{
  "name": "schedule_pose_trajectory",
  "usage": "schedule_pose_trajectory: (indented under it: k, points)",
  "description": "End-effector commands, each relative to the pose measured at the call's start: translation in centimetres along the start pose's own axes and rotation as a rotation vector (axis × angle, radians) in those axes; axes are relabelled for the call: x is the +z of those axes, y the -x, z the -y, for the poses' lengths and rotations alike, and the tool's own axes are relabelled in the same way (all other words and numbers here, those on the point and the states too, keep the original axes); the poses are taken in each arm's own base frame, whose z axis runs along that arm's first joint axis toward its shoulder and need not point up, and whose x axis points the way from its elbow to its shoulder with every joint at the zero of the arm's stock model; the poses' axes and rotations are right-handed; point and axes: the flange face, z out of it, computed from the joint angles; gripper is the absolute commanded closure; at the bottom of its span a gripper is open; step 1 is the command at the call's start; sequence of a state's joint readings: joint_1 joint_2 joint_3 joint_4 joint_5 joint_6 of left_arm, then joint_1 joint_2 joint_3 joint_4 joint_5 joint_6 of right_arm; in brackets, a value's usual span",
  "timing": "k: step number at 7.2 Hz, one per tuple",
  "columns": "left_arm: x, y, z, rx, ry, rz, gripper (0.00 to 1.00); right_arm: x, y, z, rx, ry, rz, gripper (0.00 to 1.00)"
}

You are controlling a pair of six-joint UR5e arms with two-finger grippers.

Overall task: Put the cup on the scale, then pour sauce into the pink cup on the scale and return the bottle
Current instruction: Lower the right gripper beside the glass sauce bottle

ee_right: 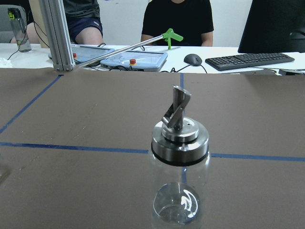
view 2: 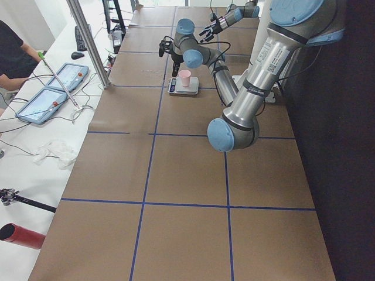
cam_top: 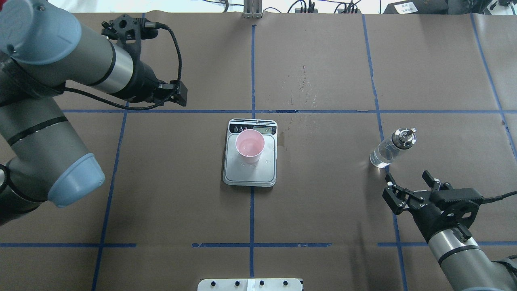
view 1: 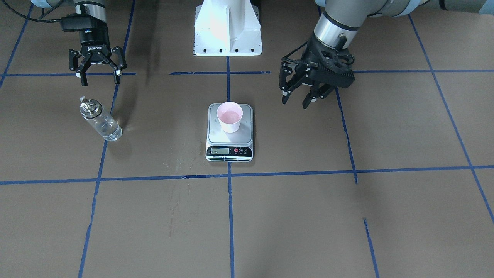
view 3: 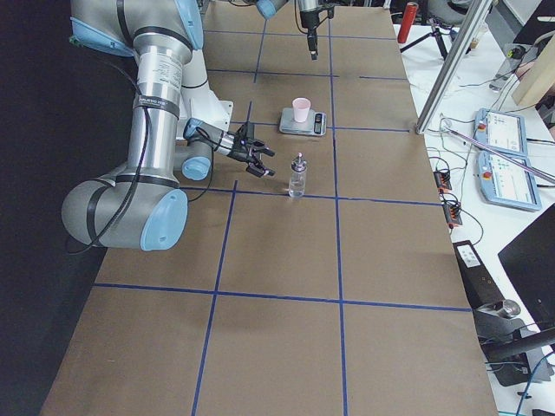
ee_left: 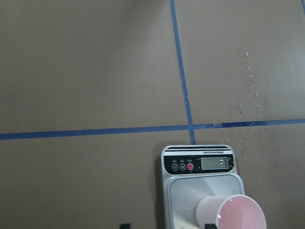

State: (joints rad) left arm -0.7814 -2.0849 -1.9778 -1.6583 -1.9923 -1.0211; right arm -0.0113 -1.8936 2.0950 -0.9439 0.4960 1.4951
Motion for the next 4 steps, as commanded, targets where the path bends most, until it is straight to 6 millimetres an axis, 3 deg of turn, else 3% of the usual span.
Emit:
schedule_pose_trajectory:
  k: [1, 4]
  points:
    - [-0.4, 2.1, 0.7, 0.023, -0.013, 0.025, 0.39, 0.9, 0.2, -1.6, 0.03, -0.091, -0.009, 0.0]
    - [-0.8, 2.2, 0.9, 0.021, -0.019, 0.025, 0.39, 1.6, -0.6, -3.0, 0.126, -0.123, 0.035, 0.0]
